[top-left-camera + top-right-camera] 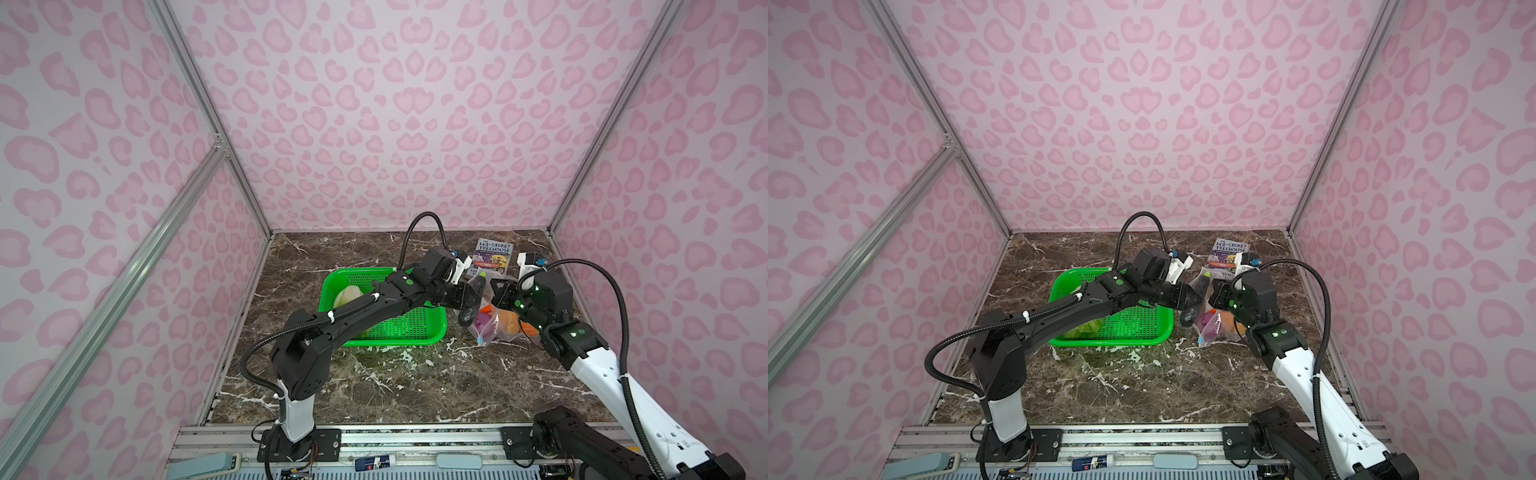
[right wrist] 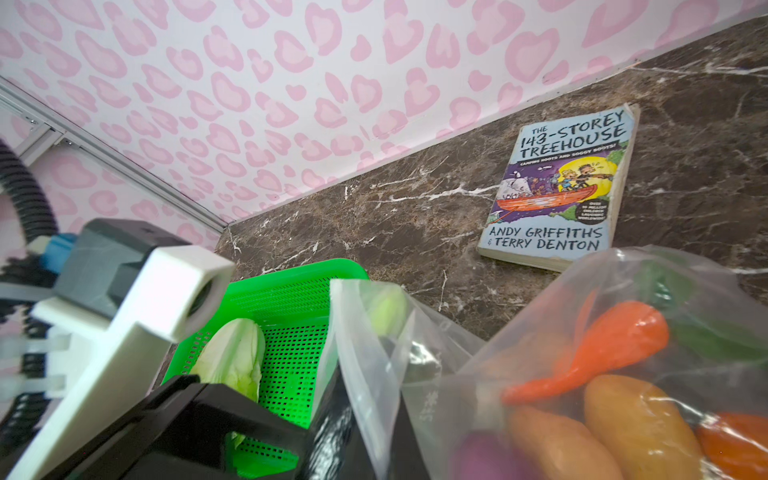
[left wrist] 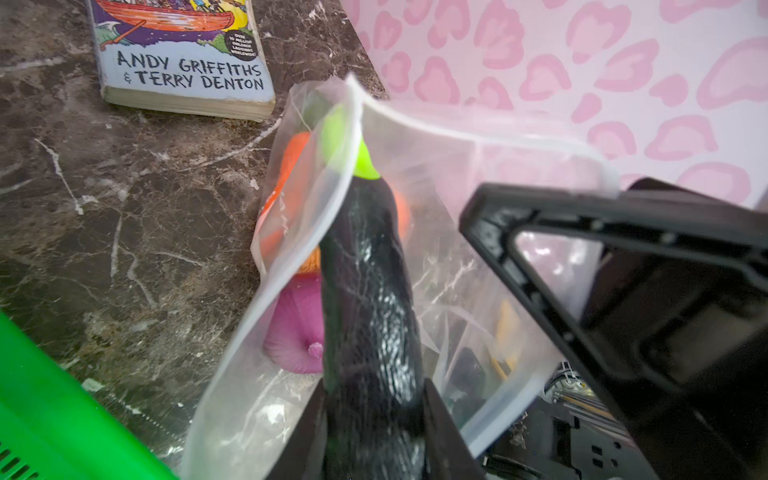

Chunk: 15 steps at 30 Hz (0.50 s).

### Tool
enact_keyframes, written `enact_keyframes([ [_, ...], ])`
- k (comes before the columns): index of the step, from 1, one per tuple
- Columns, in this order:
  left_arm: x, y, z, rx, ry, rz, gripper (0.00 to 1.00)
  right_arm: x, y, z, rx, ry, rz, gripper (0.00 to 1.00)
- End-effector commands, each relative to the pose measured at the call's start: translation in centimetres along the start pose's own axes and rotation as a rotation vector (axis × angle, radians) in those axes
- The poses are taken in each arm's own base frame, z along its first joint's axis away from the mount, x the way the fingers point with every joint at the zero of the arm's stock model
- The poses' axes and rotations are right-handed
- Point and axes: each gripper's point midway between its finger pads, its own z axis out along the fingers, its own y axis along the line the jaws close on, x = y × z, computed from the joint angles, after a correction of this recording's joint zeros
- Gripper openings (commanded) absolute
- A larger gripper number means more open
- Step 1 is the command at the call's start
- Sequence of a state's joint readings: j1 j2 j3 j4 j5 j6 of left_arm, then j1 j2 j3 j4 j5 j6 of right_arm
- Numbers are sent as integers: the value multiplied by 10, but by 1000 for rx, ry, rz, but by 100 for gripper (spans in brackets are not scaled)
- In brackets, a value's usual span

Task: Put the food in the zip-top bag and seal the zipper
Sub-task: 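Push the eggplant down into the bag with the left gripper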

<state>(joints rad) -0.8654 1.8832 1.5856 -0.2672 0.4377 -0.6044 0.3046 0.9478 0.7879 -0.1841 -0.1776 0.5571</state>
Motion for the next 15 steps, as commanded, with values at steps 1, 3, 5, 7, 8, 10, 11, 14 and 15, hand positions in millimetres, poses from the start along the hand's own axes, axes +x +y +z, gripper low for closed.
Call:
enact_keyframes([
  [1,-13,4,4,-5,-42,-75,3,-2,10,-1,-42,-15,-4,0],
  [3,-16,8,8,-12,-56,-102,3,0,12,-2,-53,-11,3,0],
  [5,-21,7,11,3,-69,-130,3,4,14,-2,-61,-1,8,0],
  [7,-26,5,12,18,-81,-150,3,8,14,-2,-64,13,12,0],
  [8,-28,4,12,21,-86,-156,3,11,13,-1,-66,20,15,0],
  [10,-33,0,11,31,-96,-163,3,14,13,1,-69,26,23,0],
  [11,-36,-2,10,39,-104,-167,3,16,13,2,-72,29,24,0],
  [14,-41,-7,6,56,-125,-178,3,19,13,5,-77,32,34,0],
  [15,-43,-6,5,51,-133,-181,3,19,15,6,-84,33,37,0],
])
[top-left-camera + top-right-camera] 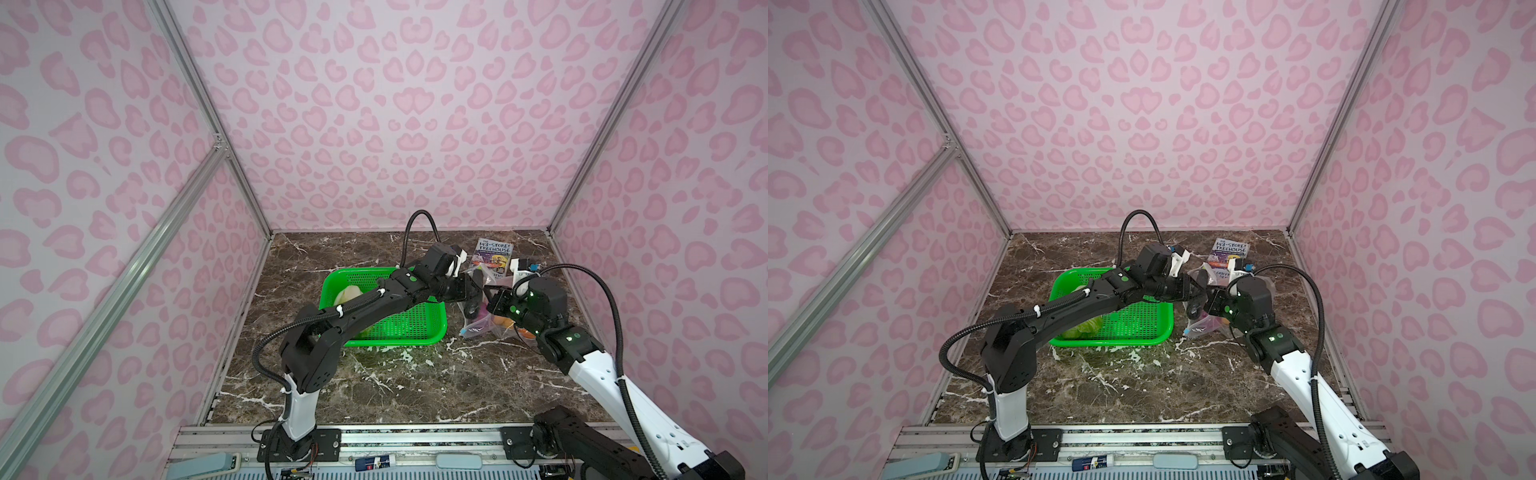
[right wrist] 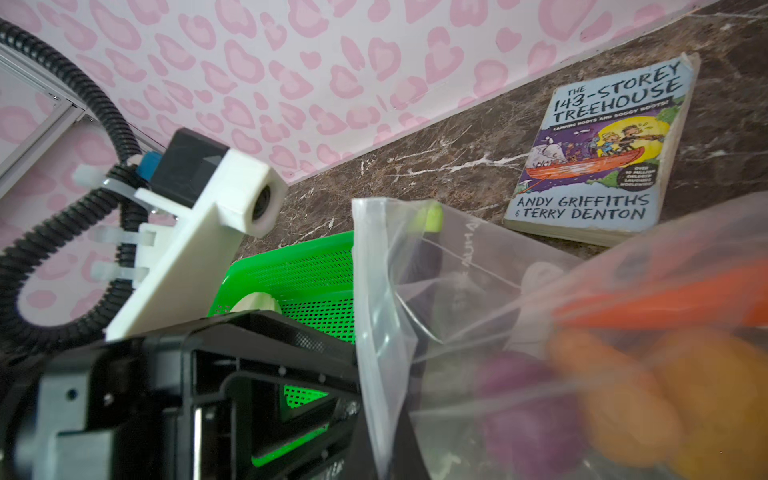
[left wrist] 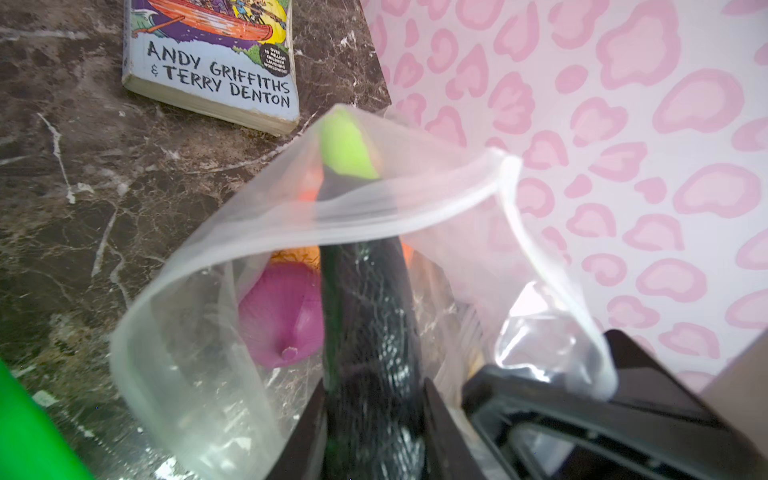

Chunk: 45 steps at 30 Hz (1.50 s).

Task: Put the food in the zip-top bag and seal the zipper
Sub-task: 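Push the eggplant down into the bag with the left gripper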

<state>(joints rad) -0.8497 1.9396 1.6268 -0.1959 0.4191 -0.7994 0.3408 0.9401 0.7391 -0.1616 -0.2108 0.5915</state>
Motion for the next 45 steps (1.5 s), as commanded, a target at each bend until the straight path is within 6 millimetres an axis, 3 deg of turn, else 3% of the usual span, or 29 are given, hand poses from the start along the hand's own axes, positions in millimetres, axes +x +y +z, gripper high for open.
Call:
enact_keyframes([
  [1,-19,-15,-5,37,-73,-5,3,-4,9,3,-44,-20,17,0],
  [6,-19,2,2,-20,-101,-22,3,-11,19,3,-84,-42,43,0],
  [13,-3,17,15,-61,-59,-12,5,-22,23,2,-87,-81,44,0],
  [18,7,10,13,-30,-11,19,24,-22,19,4,-64,-74,32,0],
  [23,18,-6,-3,32,28,69,44,-22,14,5,-40,-75,20,0],
  [31,41,-12,-40,57,62,149,57,-24,11,9,-23,-68,14,0],
  [35,41,3,-57,1,19,134,57,-25,11,10,-22,-66,15,0],
  [40,33,52,-73,-136,-57,67,56,-27,13,9,-23,-67,8,0],
  [43,27,73,-74,-180,-75,33,56,-27,13,9,-25,-65,6,0],
  [45,23,76,-70,-182,-75,28,56,-27,14,9,-24,-63,4,0],
])
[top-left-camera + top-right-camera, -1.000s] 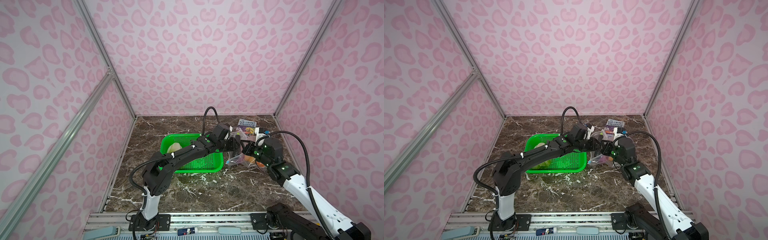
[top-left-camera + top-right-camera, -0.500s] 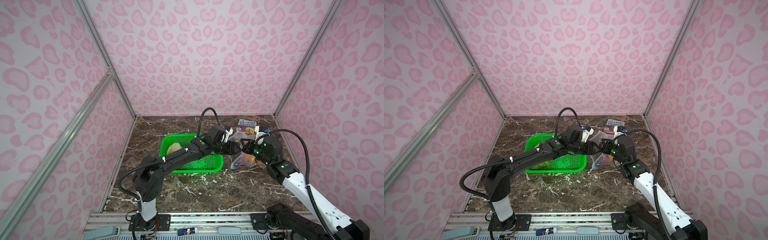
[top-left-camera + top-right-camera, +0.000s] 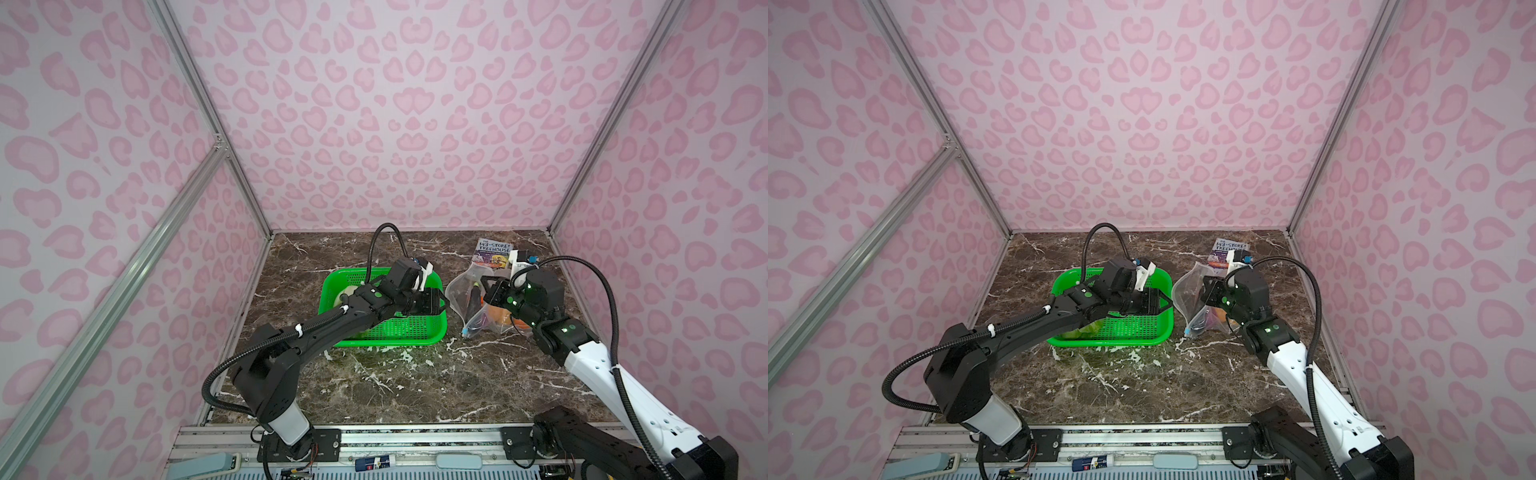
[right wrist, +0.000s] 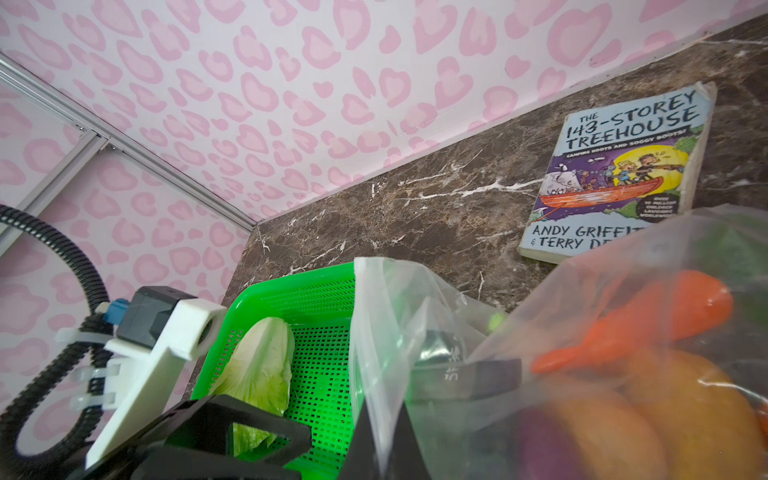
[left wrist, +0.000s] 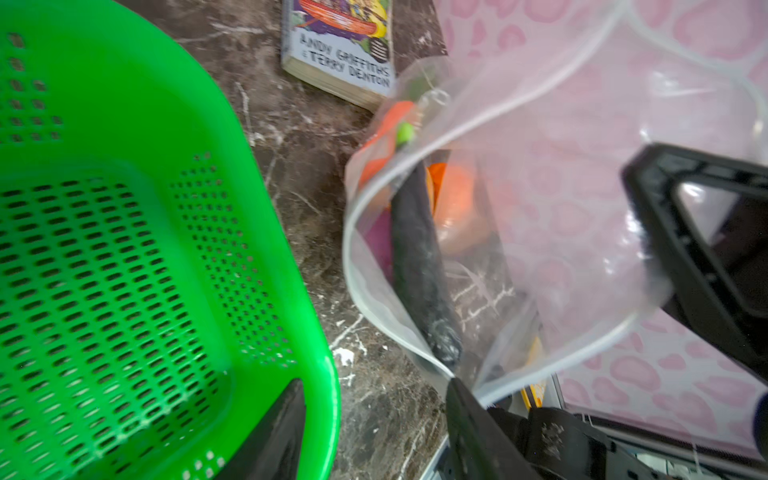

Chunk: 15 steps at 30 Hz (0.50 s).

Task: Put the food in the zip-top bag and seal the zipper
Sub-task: 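Push the eggplant down into the bag with the left gripper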

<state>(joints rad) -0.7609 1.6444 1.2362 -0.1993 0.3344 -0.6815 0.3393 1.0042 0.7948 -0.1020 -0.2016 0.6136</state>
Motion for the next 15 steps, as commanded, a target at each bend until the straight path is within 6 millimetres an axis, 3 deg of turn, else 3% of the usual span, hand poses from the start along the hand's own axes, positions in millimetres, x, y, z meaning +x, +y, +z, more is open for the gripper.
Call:
enact_keyframes([
  [1,-8,5,7,-17,-20,-5,56,-5,3,0,-5,-16,-14,0],
  [11,-26,-13,50,79,31,-27,52,-4,2,-4,1,-9,-25,0],
  [13,-28,-13,53,80,30,-25,44,-4,2,-6,5,-7,-31,0],
  [15,-29,-12,56,77,30,-21,27,-3,1,-7,9,-6,-36,0],
])
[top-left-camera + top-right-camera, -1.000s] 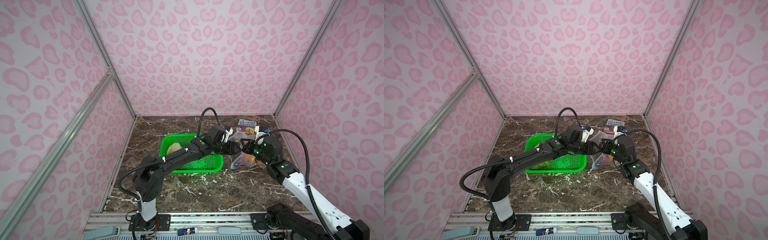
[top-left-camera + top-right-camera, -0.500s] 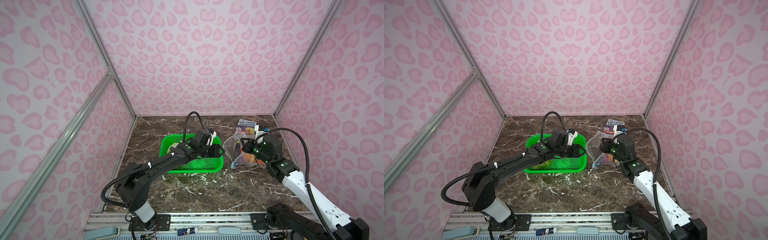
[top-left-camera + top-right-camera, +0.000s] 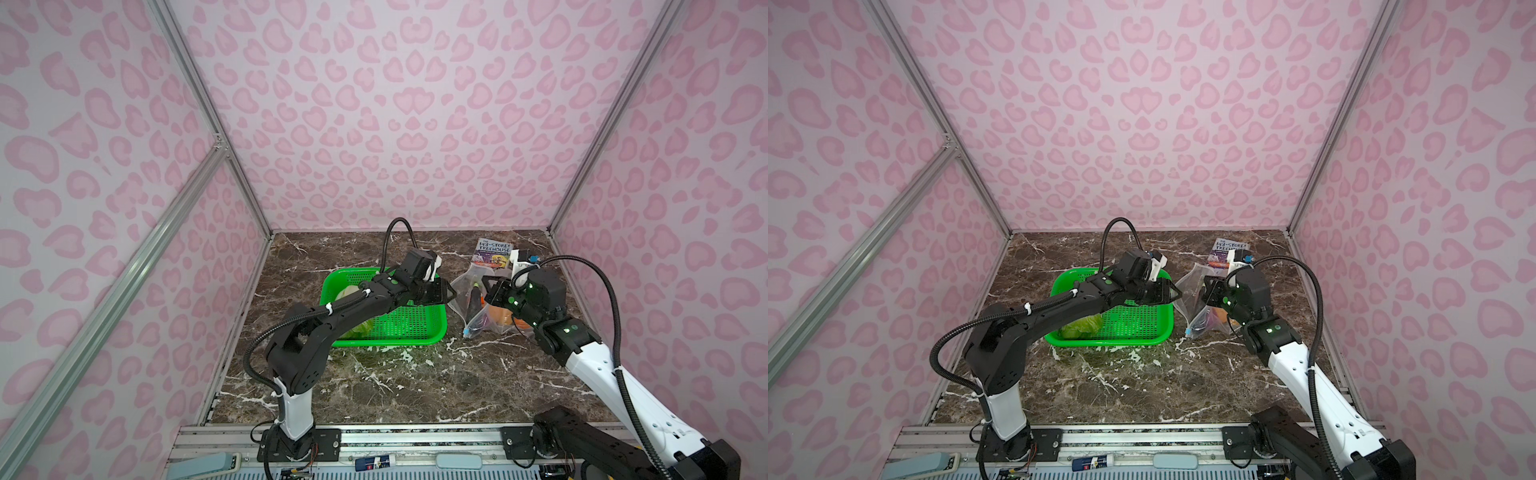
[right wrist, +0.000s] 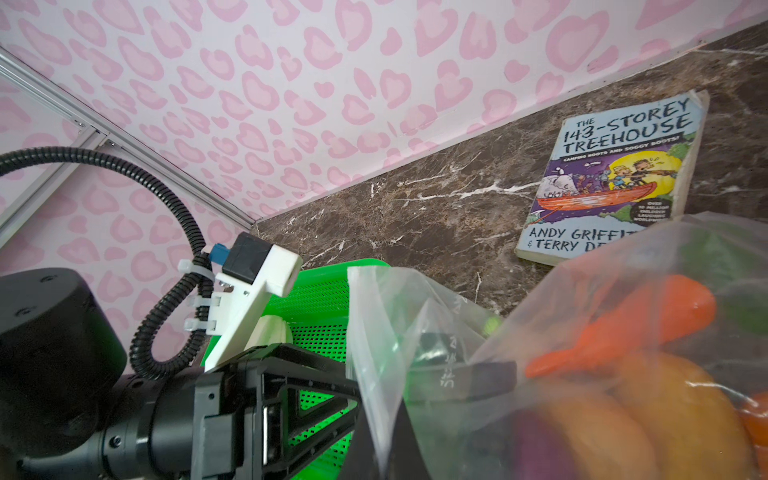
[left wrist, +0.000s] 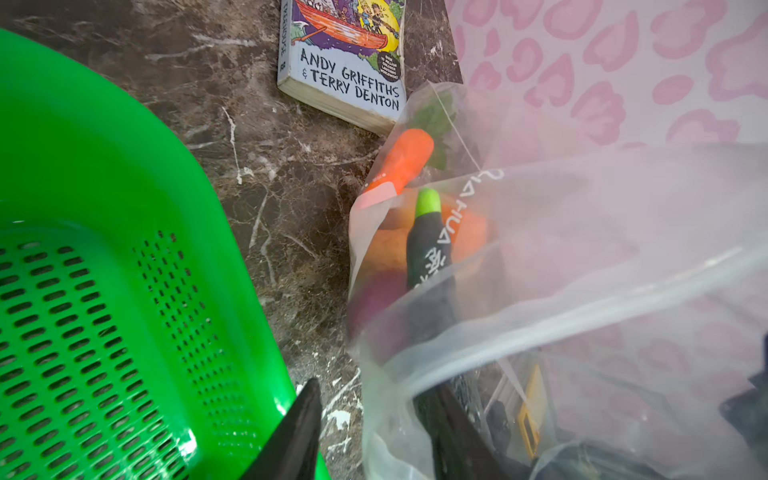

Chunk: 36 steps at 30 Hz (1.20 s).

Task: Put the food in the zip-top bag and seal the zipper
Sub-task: 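Push the eggplant down into the bag with the left gripper, then withdraw the left gripper from the bag back over the green basket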

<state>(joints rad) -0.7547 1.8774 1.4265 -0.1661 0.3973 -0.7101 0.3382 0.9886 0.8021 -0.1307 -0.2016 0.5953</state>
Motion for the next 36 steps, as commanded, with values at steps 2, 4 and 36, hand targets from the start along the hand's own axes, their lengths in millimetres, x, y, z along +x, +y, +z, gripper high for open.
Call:
enact_keyframes([
  [2,-7,-8,4,35,-10,18,10,-2,0,-2,6,-5,-22,0],
  [4,-7,-9,4,41,-9,23,4,0,-1,-2,10,5,-27,0],
  [36,-48,-156,-108,371,-151,311,3,-96,-10,-87,199,-174,-187,0],
])
